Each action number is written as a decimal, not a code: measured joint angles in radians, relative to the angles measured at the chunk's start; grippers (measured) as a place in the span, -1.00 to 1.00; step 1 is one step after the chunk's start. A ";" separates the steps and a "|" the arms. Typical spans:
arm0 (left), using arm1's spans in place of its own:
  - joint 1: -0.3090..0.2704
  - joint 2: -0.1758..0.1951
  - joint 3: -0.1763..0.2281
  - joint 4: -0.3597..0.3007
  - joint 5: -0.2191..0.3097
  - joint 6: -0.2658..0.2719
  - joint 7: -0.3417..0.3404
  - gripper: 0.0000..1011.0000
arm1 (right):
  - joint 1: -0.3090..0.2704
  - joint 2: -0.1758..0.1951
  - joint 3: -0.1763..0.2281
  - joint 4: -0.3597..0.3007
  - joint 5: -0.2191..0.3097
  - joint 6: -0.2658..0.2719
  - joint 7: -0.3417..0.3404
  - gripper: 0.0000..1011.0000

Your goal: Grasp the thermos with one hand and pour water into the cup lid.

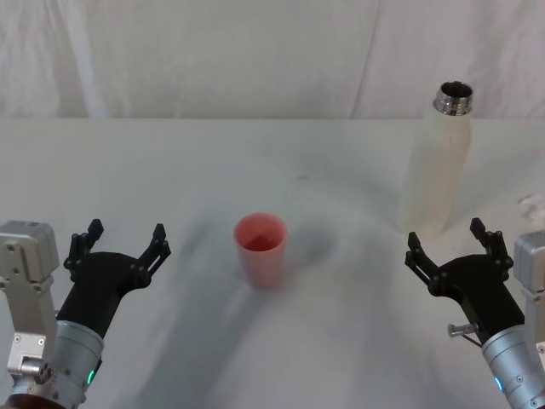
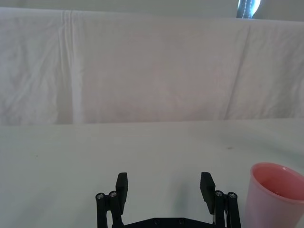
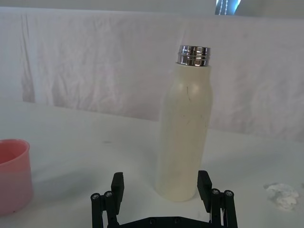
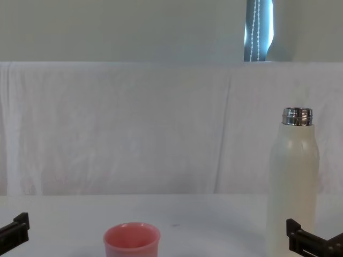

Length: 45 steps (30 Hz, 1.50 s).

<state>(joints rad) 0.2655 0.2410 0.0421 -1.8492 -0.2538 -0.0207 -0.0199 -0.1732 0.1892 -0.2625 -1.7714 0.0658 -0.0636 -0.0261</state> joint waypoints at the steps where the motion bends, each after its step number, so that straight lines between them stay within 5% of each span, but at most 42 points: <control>1: 0.000 0.000 0.000 0.000 0.000 0.000 0.000 0.98 | 0.000 0.000 0.000 0.000 0.000 0.000 0.000 0.98; 45: 0.000 0.000 0.000 0.000 0.000 0.000 0.000 0.98 | 0.000 0.000 0.000 0.000 0.000 0.000 0.000 0.98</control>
<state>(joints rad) 0.2655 0.2410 0.0421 -1.8492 -0.2538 -0.0208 -0.0199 -0.1732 0.1893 -0.2625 -1.7714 0.0658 -0.0637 -0.0261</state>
